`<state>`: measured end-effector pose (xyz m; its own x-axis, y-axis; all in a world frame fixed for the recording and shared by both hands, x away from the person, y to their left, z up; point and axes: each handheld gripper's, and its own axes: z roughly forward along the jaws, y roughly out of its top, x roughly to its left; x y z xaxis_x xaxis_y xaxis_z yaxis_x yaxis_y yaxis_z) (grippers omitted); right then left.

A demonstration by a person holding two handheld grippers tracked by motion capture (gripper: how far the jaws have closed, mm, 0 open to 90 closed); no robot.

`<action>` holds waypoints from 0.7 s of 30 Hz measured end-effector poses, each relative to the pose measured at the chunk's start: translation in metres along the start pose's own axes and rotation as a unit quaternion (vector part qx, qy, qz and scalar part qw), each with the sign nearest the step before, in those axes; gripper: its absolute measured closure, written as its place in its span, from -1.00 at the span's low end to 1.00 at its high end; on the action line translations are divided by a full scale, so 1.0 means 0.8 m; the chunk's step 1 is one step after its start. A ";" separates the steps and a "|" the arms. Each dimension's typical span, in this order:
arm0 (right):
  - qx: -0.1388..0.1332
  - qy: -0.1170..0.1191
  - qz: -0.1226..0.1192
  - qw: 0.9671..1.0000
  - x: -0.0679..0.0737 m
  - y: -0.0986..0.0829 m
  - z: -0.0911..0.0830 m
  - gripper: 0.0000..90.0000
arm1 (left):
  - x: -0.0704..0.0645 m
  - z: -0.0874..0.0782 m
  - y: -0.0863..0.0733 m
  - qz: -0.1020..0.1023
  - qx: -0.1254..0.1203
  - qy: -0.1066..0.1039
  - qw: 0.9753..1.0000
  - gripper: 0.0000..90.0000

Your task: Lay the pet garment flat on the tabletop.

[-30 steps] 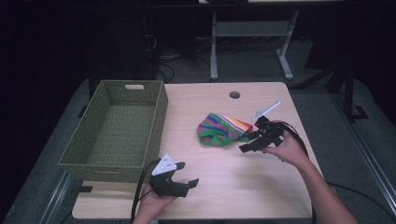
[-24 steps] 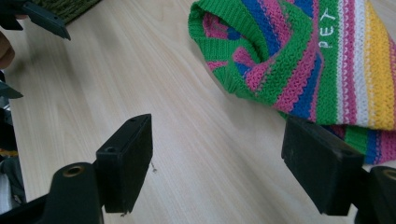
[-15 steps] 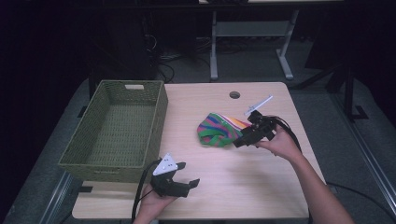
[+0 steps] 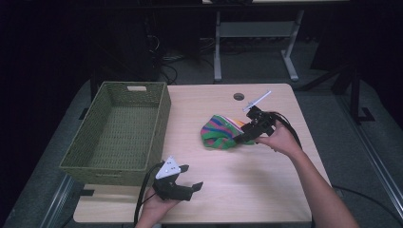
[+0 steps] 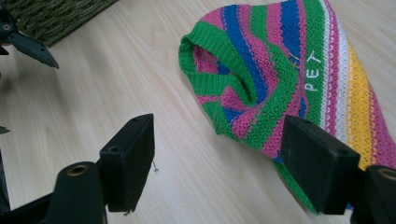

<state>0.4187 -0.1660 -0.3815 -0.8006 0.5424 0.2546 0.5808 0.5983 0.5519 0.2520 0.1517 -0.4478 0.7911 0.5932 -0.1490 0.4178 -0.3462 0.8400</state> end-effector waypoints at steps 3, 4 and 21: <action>0.003 0.003 -0.001 1.000 -0.001 0.003 0.001 -0.42 | -0.001 0.000 0.000 0.000 -0.001 0.000 1.000 -0.59; 0.008 0.004 -0.001 1.000 -0.001 0.006 0.003 -0.36 | -0.001 0.000 0.000 0.000 0.000 0.000 1.000 -0.59; 0.024 -0.011 0.012 1.000 -0.017 0.015 0.032 -0.21 | 0.001 -0.003 0.001 -0.003 -0.004 0.001 1.000 -0.59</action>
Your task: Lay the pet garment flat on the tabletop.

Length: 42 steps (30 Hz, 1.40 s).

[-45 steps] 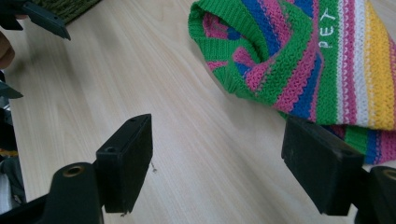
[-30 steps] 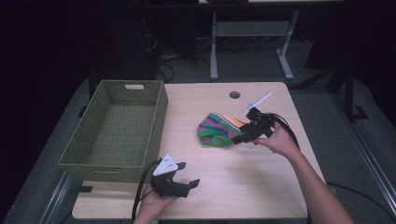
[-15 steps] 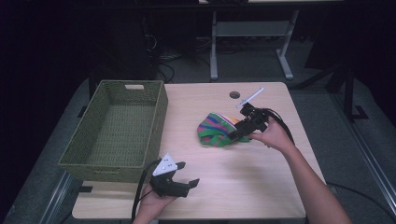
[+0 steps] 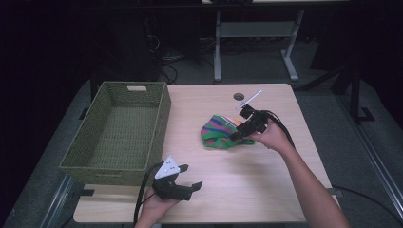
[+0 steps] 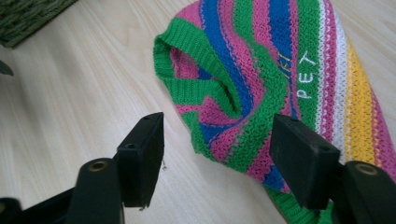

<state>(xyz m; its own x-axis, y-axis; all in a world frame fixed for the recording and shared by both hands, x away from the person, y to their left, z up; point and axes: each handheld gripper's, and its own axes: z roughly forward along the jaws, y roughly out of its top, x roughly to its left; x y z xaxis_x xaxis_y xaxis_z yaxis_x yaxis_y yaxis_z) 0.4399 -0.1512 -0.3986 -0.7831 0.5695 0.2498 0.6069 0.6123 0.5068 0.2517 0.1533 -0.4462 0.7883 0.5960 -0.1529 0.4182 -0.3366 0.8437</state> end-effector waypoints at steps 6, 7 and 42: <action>-0.001 -0.015 0.000 1.000 -0.002 0.002 0.007 -0.16 | -0.001 0.001 0.000 0.000 -0.001 0.000 1.000 -0.59; 0.000 -0.016 0.000 1.000 -0.002 0.003 0.008 -0.15 | -0.001 0.001 0.000 -0.001 0.000 0.000 1.000 -0.59; 0.080 -0.129 -0.019 0.988 0.006 0.004 0.073 0.15 | -0.002 0.002 0.001 0.003 0.003 0.000 1.000 -0.58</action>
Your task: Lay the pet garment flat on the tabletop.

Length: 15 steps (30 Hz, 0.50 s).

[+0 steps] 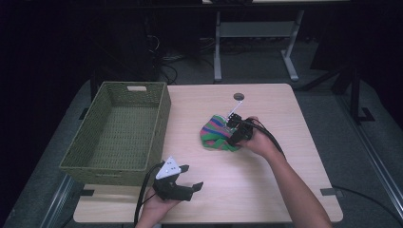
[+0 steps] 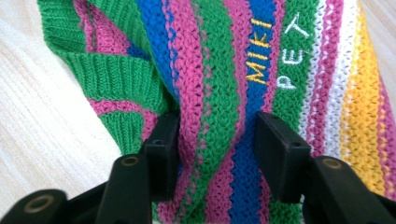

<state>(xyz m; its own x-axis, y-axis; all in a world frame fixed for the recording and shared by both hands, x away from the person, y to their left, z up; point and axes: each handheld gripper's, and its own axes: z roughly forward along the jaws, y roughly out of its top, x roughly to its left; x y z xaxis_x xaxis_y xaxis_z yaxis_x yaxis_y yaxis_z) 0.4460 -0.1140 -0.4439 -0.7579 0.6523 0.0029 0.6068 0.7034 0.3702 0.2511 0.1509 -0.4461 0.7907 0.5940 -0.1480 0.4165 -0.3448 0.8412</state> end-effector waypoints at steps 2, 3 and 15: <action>0.004 -0.003 0.004 1.000 0.000 0.001 0.000 0.19 | 0.000 0.000 0.000 -0.001 0.000 0.000 1.000 -0.58; 0.009 -0.006 0.010 1.000 0.000 0.003 0.000 0.22 | 0.000 0.001 0.000 -0.001 0.001 0.000 1.000 -0.58; 0.031 -0.017 0.018 0.999 0.003 0.013 0.000 0.52 | 0.000 0.000 0.000 -0.004 -0.001 0.002 1.000 -0.58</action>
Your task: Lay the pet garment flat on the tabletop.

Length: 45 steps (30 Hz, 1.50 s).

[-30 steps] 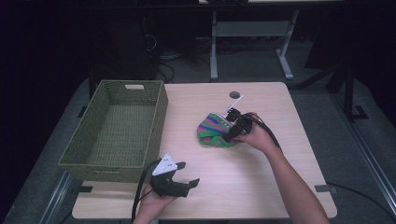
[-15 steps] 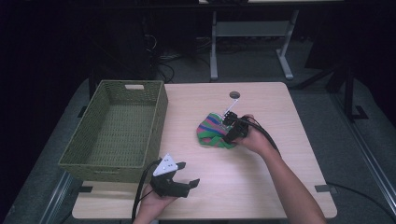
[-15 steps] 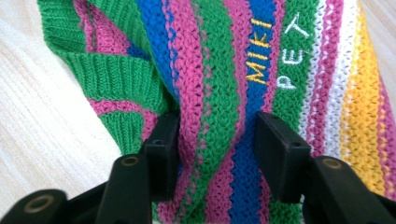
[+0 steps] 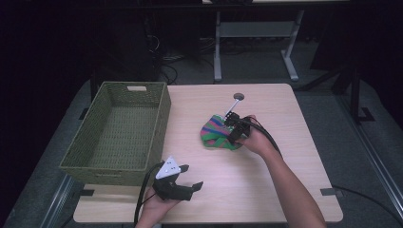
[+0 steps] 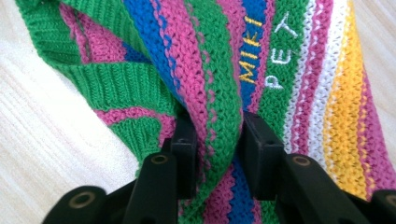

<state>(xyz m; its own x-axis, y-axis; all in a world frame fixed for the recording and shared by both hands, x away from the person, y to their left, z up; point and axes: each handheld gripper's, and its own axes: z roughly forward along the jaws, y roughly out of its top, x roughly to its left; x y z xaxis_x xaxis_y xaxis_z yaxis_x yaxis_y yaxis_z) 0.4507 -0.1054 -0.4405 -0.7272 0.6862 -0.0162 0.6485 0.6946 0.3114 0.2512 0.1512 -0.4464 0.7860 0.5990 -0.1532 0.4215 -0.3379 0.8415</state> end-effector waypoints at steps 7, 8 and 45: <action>-0.002 0.001 0.011 1.000 -0.003 0.000 0.000 0.63 | -0.001 0.002 0.000 0.002 0.001 -0.001 1.000 -0.58; -0.003 0.004 0.015 1.000 -0.004 0.000 0.000 0.64 | -0.001 0.002 0.000 0.002 0.000 -0.001 1.000 -0.58; -0.057 0.071 0.047 0.995 -0.022 -0.016 -0.043 0.72 | -0.001 0.002 0.000 -0.003 0.001 -0.001 1.000 -0.58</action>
<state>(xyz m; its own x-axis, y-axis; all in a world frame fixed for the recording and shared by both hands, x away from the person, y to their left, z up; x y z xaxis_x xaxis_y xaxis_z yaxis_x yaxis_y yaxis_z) 0.4476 -0.1332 -0.4118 -0.6943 0.7040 0.1492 0.6909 0.5942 0.4118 0.2513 0.1501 -0.4471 0.7848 0.5988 -0.1596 0.4266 -0.3352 0.8400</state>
